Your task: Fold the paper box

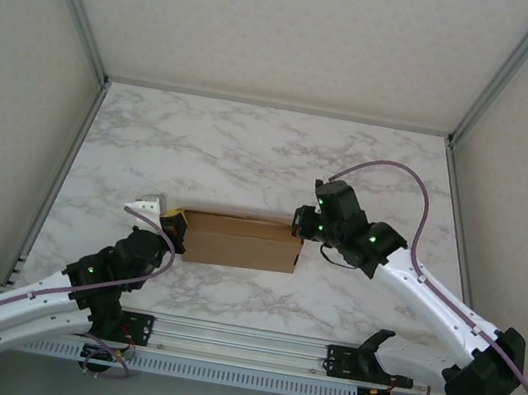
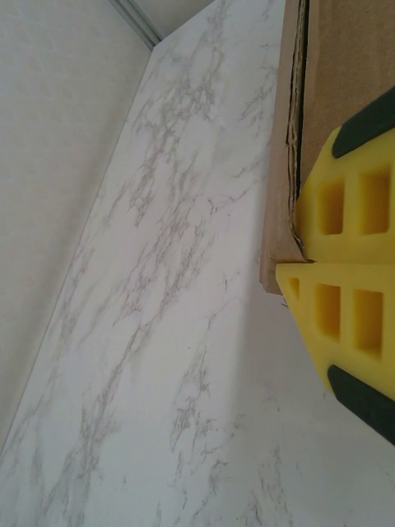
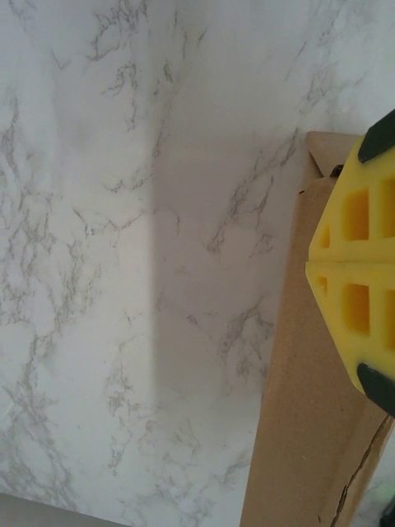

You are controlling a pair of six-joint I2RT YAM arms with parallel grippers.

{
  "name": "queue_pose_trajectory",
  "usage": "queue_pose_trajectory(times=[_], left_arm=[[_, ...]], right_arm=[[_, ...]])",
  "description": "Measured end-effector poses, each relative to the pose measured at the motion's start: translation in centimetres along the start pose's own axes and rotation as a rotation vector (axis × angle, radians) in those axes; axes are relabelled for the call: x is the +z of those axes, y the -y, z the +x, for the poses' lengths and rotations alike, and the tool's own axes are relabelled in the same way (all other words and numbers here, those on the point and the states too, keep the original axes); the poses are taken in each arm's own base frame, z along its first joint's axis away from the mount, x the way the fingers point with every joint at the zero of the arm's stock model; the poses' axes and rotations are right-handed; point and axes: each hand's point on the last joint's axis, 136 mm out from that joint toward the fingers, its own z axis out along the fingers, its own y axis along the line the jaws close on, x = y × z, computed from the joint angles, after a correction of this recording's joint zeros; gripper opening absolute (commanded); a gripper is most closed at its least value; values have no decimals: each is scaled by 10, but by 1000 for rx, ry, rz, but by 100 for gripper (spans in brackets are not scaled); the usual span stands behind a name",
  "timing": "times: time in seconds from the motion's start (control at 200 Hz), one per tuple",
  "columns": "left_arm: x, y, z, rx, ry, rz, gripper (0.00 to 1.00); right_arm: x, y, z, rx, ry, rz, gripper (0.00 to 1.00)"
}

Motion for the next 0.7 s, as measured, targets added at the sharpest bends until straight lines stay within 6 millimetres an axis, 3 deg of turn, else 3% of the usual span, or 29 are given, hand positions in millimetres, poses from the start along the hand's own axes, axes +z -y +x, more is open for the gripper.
queue_pose_trajectory(times=[0.125,0.391,0.571,0.701], left_arm=[[0,0,0,-9,-1,-1,10],[-5,-7,7,-34,-34,-12,39],[-14,-5,-1,-97,-18,31,45],[-17,-3,-1,-104,-39,47,44]], right_arm=[[-2,-2,5,-41,26,9,3],[-3,-3,19,-147,96,61,3],[-6,0,21,-160,150,68,5],[-6,1,20,-162,161,77,6]])
